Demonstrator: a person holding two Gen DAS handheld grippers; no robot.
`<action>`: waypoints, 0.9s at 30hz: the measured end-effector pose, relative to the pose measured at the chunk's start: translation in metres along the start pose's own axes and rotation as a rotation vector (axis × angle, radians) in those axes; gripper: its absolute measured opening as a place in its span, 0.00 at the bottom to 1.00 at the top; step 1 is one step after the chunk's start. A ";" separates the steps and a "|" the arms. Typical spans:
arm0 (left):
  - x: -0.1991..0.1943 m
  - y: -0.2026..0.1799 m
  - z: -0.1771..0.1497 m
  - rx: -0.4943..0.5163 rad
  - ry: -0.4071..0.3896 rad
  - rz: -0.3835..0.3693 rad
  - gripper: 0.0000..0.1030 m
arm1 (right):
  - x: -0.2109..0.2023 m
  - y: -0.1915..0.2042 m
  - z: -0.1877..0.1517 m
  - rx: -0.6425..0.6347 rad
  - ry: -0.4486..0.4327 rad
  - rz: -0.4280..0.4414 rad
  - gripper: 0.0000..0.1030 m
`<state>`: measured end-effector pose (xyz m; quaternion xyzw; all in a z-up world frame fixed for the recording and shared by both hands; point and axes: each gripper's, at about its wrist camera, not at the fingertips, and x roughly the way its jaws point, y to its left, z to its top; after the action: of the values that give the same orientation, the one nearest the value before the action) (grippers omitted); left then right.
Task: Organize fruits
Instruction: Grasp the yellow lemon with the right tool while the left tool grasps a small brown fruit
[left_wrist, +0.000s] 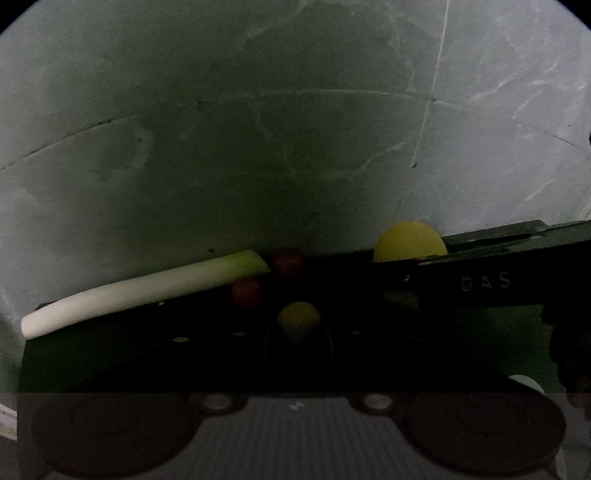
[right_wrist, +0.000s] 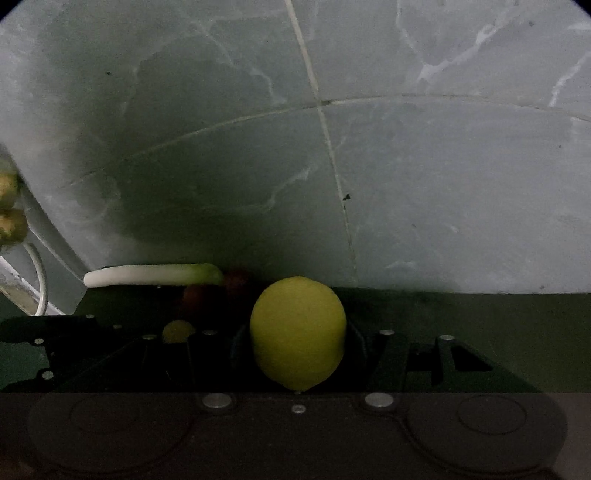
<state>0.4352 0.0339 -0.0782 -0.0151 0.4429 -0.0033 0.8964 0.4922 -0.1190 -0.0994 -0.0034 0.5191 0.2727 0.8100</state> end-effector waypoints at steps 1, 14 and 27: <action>-0.004 0.000 -0.003 0.000 -0.003 0.000 0.28 | -0.003 0.002 -0.002 -0.002 -0.002 -0.002 0.55; -0.048 0.005 -0.020 0.011 -0.035 -0.012 0.28 | -0.038 0.022 -0.027 0.010 -0.028 -0.013 0.55; -0.080 0.009 -0.043 0.034 -0.042 -0.037 0.28 | -0.069 0.048 -0.063 0.033 -0.040 -0.014 0.55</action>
<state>0.3517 0.0431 -0.0410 -0.0079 0.4235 -0.0270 0.9055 0.3969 -0.1268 -0.0570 0.0117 0.5074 0.2582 0.8220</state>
